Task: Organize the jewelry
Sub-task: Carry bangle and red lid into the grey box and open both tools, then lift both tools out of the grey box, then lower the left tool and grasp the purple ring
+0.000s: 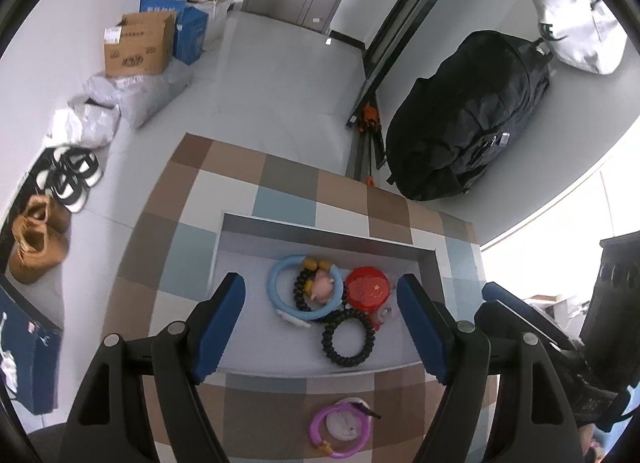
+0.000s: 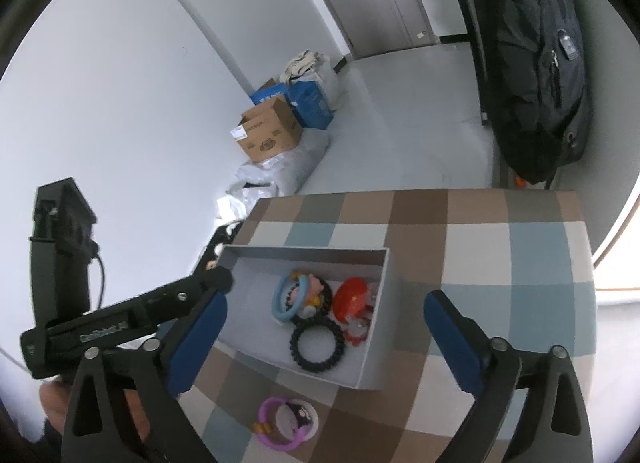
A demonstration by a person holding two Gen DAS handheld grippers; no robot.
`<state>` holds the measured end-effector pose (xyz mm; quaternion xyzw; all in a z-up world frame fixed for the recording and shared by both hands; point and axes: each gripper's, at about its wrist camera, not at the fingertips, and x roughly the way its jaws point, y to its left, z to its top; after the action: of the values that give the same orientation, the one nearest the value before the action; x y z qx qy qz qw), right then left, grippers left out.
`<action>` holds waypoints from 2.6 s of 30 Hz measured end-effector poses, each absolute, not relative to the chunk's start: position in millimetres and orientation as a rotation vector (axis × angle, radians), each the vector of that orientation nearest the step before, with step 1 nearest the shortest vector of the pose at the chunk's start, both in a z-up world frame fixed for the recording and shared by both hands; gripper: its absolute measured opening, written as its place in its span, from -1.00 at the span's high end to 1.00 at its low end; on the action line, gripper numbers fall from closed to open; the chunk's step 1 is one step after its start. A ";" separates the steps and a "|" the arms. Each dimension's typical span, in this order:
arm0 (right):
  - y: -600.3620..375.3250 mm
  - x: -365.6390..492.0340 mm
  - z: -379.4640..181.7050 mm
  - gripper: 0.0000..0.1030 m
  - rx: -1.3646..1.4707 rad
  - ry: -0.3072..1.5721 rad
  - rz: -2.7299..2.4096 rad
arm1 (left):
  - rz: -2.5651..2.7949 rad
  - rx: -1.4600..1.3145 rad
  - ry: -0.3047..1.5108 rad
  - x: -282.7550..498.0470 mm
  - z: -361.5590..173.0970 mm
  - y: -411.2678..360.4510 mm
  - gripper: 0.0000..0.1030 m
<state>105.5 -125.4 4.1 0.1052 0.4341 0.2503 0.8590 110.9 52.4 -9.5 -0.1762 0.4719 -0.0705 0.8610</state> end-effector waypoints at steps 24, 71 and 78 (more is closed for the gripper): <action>-135.9 58.8 -7.7 -1.00 0.067 0.907 0.444 | -0.168 -0.214 0.984 60.6 -20.1 33.0 -0.59; -158.1 48.7 -30.3 -1.00 0.143 1.061 0.401 | -0.324 0.059 1.108 30.8 -66.6 -25.2 0.09; -159.2 51.1 -34.7 -1.00 0.159 1.077 0.381 | -0.334 -0.032 1.116 34.1 -60.9 -15.4 0.09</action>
<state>51.1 -159.2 -34.7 0.0753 0.5091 0.1799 0.8383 34.1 -15.4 -60.9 -0.0150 0.5270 -0.1576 0.8350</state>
